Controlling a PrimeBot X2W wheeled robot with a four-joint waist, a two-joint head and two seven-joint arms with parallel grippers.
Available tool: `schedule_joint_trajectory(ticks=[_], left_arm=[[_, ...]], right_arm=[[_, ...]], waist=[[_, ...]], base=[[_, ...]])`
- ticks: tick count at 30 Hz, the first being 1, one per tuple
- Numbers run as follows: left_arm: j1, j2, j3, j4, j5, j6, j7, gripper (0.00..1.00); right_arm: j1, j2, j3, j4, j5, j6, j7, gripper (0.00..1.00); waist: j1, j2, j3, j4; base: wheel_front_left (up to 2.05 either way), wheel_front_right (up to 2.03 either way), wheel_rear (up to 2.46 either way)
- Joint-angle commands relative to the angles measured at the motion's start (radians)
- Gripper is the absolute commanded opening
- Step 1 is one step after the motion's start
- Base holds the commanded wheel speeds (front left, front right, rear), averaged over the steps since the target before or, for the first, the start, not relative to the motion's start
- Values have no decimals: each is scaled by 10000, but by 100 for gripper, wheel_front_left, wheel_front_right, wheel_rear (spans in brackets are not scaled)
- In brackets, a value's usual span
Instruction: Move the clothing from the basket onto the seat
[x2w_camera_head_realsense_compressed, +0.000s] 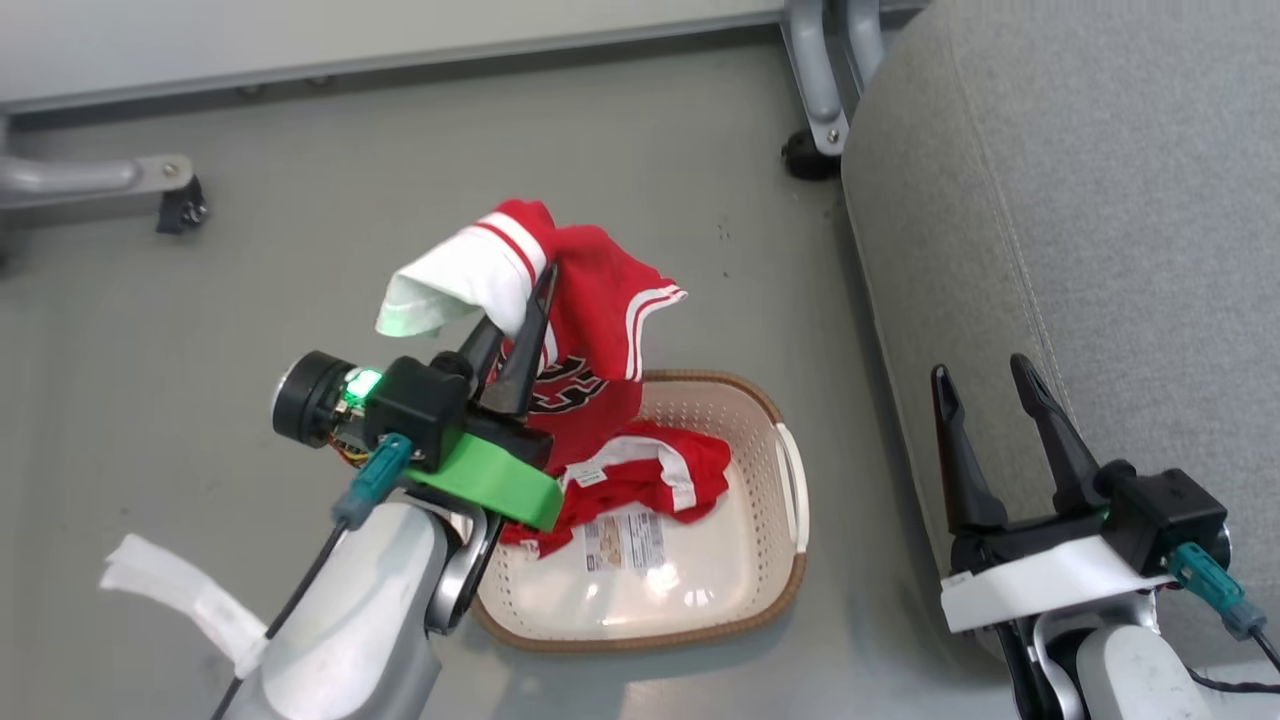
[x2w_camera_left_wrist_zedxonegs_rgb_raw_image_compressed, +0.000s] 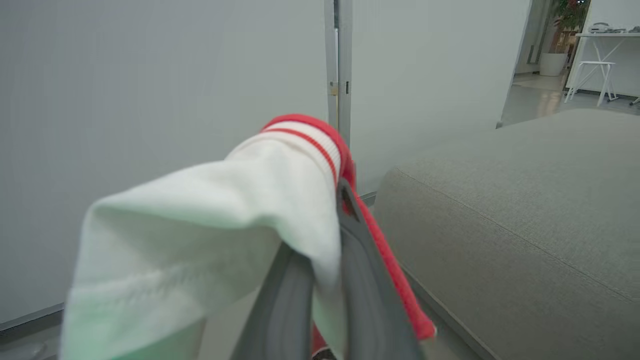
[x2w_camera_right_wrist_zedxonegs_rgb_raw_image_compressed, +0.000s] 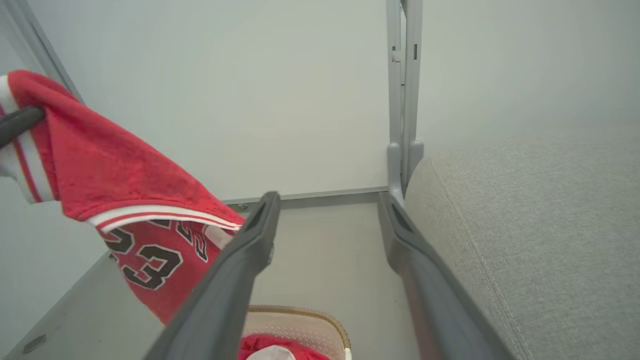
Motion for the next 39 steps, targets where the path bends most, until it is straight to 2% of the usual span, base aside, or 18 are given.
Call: schedule_joint_trajectory(ticks=[1, 6, 11, 23, 39], left_arm=[[229, -13, 164, -364, -17, -49, -31, 0], [690, -197, 670, -1637, -162, -238, -21, 0], [1320, -407, 963, -2228, -330, -400, -21, 0], [2814, -516, 886, -2737, -369, -348, -22, 0], [2939, -417, 786, -2867, -312, -283, -22, 0]], right_arm=[[187, -36, -30, -78, -60, 2, 82, 100], [557, -34, -42, -286, -74, 2, 374, 100], [988, -36, 78, -468, -66, 2, 674, 100], [1915, -34, 294, -924, 76, 2, 1182, 100], [2062, -34, 373, -1132, 84, 2, 1290, 100]], waist=[[1, 0, -616, 411], [1, 0, -1142, 546], [1, 0, -1701, 582], [1, 0, -2521, 368], [1, 0, -2544, 332]], base=[[0, 0, 0], [0, 0, 0], [0, 0, 0], [0, 0, 0], [0, 0, 0]])
